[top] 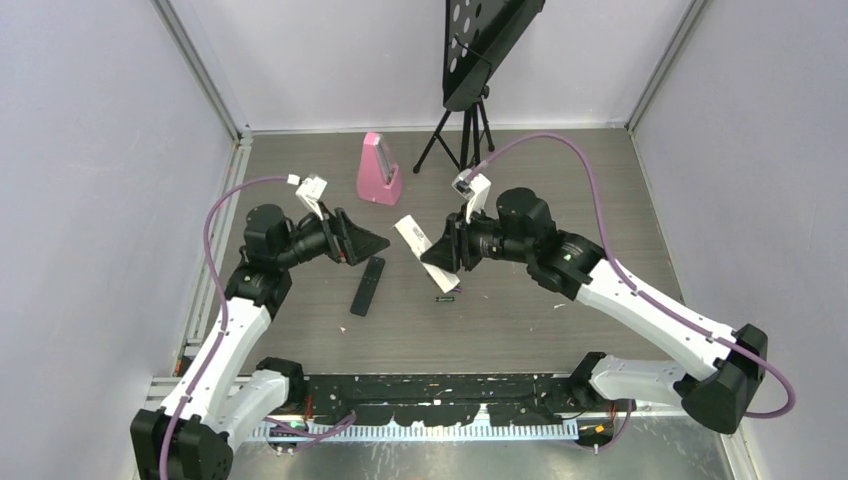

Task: Load the batteries into the remote control

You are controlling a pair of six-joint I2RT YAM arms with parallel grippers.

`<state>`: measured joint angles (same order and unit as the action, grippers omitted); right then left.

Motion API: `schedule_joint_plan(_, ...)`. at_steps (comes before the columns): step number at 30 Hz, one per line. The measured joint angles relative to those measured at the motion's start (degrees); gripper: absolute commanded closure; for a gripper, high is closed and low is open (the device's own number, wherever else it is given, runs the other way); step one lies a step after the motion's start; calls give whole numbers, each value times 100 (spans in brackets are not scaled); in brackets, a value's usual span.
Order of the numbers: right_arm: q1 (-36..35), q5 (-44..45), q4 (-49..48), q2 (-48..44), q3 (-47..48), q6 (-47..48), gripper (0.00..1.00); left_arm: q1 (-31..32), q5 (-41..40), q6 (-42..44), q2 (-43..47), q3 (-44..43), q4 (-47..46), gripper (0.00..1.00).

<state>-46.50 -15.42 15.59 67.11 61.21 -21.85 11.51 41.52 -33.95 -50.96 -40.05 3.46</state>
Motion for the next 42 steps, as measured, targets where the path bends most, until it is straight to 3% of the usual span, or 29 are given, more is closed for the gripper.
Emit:
schedule_joint_plan(6,-4,-1073,348,-236,9,348,99,39,1565,-35,-151,7,-1362,14)
schedule_joint_plan(11,-4,-1762,640,-234,39,527,99,332,2369,-177,-271,83,-2151,17)
schedule_joint_plan(19,-4,-2291,667,-227,149,619,99,1130,2653,-105,-326,175,-2553,32)
schedule_joint_plan(28,-2,-2452,588,-133,203,697,99,1209,2673,-127,-490,170,-2551,51)
schedule_joint_plan(32,0,-2461,566,-105,203,699,100,1213,2704,-166,-444,170,-2546,68)
schedule_joint_plan(35,0,-2549,507,-105,203,811,99,1213,2787,-267,-341,170,-2551,98)
schedule_joint_plan(39,0,-2651,437,-105,203,861,80,1211,2861,-352,-264,166,-2597,100)
schedule_joint_plan(42,0,-2634,391,-105,201,848,39,1211,2868,-350,-258,162,-2647,100)
